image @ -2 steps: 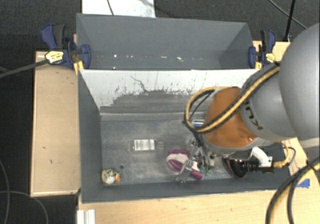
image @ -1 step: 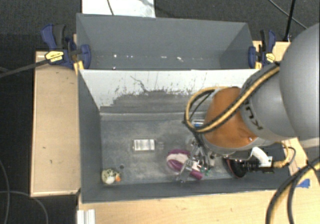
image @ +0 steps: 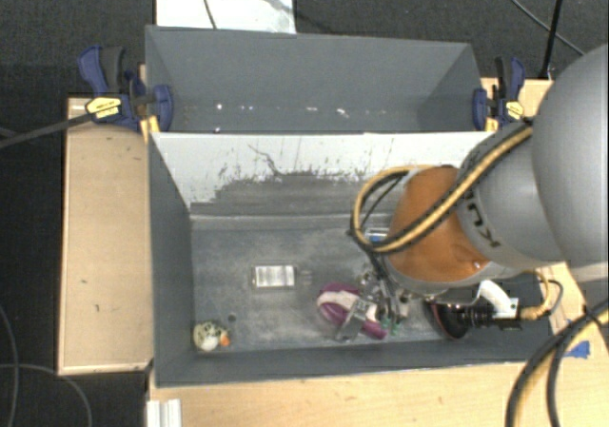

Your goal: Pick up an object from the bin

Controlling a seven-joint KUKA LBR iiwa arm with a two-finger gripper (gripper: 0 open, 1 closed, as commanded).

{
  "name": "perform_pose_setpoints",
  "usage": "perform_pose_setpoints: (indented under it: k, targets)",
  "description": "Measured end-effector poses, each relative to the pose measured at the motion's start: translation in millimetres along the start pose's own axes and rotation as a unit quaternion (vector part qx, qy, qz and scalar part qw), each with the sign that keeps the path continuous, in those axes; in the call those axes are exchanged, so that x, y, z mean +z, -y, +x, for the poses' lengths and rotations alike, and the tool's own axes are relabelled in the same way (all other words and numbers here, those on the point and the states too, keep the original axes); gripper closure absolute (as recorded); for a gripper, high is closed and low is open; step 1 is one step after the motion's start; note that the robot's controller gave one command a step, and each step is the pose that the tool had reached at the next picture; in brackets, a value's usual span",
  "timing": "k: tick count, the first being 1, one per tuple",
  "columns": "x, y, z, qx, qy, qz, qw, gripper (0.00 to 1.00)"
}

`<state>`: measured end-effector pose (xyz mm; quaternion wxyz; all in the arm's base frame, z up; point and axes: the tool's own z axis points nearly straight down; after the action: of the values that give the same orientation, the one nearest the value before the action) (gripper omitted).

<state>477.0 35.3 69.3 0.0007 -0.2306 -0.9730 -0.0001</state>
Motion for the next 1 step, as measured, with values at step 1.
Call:
perform_pose_setpoints:
  k: [1]
  targets:
    - [-32.7,-0.2,-0.4,-0.002,0.0021,-0.001,1.0000,1.00]
